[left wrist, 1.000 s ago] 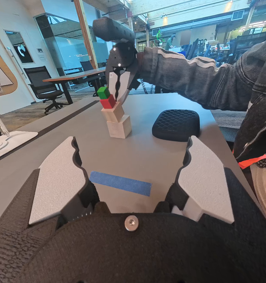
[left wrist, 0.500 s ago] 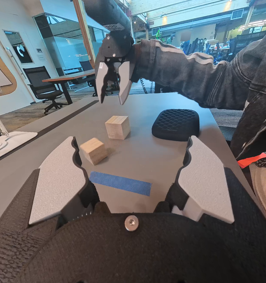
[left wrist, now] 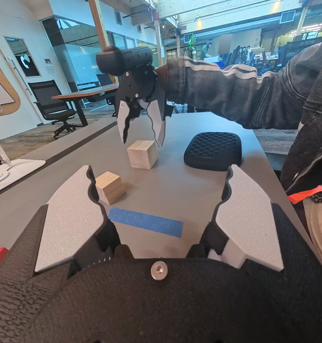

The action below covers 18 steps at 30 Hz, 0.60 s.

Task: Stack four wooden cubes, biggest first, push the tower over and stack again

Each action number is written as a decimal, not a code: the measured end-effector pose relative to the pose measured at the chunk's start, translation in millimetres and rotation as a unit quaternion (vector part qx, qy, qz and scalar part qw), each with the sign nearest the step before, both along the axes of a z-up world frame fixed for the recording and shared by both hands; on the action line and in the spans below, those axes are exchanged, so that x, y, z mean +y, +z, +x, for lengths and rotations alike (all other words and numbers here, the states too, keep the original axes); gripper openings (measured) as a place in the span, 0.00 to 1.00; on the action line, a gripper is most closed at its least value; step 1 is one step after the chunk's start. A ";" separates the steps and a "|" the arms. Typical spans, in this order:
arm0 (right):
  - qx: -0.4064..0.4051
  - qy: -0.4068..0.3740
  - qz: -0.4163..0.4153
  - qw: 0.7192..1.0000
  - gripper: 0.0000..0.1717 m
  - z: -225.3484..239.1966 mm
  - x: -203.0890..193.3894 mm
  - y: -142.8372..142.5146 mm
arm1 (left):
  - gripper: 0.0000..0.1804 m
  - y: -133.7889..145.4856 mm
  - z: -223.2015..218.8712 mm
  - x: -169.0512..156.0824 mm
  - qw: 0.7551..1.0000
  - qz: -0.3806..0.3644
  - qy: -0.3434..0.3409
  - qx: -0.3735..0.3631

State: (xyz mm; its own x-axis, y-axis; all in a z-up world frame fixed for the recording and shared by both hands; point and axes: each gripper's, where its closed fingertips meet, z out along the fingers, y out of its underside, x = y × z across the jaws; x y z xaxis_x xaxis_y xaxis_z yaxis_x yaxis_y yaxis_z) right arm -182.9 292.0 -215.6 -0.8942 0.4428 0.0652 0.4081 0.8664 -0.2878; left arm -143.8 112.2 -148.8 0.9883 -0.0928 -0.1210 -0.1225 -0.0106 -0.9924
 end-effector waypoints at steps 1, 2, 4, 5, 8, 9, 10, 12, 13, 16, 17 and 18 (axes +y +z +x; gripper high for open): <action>-0.005 0.000 0.004 1.000 0.53 -0.7 0.7 -2.9 | 0.72 0.0 -0.1 0.0 1.000 0.000 0.000 0.000; -0.009 0.000 0.008 1.000 0.53 -1.2 1.6 -5.4 | 0.72 0.0 -0.1 0.0 1.000 0.000 0.000 0.000; -0.013 0.000 0.013 1.000 0.52 -2.8 2.5 -9.0 | 0.72 -0.1 -0.2 0.2 1.000 0.000 0.000 0.000; -0.016 0.000 0.016 1.000 0.52 -3.3 2.8 -11.0 | 0.72 -0.3 -0.1 0.3 1.000 -0.001 0.000 0.000; -0.025 0.001 0.029 0.999 0.52 -3.9 4.7 -18.8 | 0.72 -0.8 0.3 0.8 1.000 -0.002 -0.001 0.002; -0.029 0.002 0.033 0.999 0.52 -3.5 4.9 -21.6 | 0.72 -0.8 0.3 0.7 1.000 -0.002 -0.001 0.002; -0.032 0.002 0.035 0.999 0.51 -3.3 4.8 -24.1 | 0.72 -0.8 0.2 0.8 1.000 -0.002 -0.001 0.002; -0.035 0.003 0.039 0.999 0.51 -3.4 4.9 -28.8 | 0.72 -0.7 0.1 0.8 1.000 -0.002 -0.001 0.002; -0.037 0.003 0.042 0.998 0.50 -3.3 5.2 -31.1 | 0.72 -0.7 0.1 0.9 1.000 -0.002 -0.001 0.002; -0.045 0.004 0.051 0.998 0.44 -1.9 6.6 -38.4 | 0.72 -0.8 0.3 1.0 1.000 -0.002 -0.001 0.003; -0.048 0.005 0.053 0.997 0.41 -0.8 6.9 -40.0 | 0.72 -0.8 0.2 1.1 1.000 -0.002 -0.001 0.003; -0.041 0.005 0.053 0.998 0.41 -1.9 6.8 -39.6 | 0.72 -0.8 0.1 1.2 1.000 -0.002 -0.001 0.002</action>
